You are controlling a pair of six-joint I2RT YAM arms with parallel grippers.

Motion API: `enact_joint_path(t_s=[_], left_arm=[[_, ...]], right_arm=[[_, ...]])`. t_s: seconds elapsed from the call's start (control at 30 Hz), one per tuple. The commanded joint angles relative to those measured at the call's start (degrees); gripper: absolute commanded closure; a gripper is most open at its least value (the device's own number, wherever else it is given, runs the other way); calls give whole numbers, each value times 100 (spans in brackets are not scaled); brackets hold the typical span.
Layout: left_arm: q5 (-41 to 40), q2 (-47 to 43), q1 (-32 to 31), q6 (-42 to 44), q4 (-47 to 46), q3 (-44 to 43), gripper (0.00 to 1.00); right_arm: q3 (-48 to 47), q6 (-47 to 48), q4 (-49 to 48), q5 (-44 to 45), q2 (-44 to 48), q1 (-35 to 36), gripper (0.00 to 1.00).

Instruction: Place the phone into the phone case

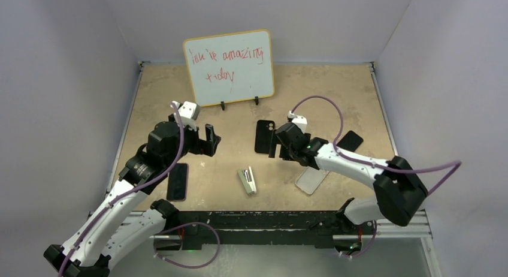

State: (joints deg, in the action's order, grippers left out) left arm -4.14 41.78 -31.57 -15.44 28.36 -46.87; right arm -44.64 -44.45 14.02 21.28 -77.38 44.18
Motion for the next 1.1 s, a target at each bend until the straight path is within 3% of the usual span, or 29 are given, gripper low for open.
enact_joint_path(t_s=[0.0,0.17,0.27,0.4,0.67,0.8,1.07], left_arm=[[-174,-128,-5,27,-116,22,4],[-185,-225,-3,24,-107,25,4],[-193,-272,-7,32,-103,29,4],[-185,-345,-7,32,-85,37,4],[-134,-402,-7,32,-93,40,4],[-116,-429,-7,41,-102,45,4],[-54,-444,-2,67,-126,56,4]], right_arm=[[-677,146,-196,-77,-468,-9,4],[-1234,-592,1070,857,-837,-118,4],[-1313,-1121,1671,1024,-984,-657,3],[-923,-1399,1648,748,-852,-1660,1],[-673,-1252,1490,1066,-651,-3136,1],[-663,-1557,1560,1489,-720,-3537,1],[-516,-1066,1058,1150,-833,-4277,1]])
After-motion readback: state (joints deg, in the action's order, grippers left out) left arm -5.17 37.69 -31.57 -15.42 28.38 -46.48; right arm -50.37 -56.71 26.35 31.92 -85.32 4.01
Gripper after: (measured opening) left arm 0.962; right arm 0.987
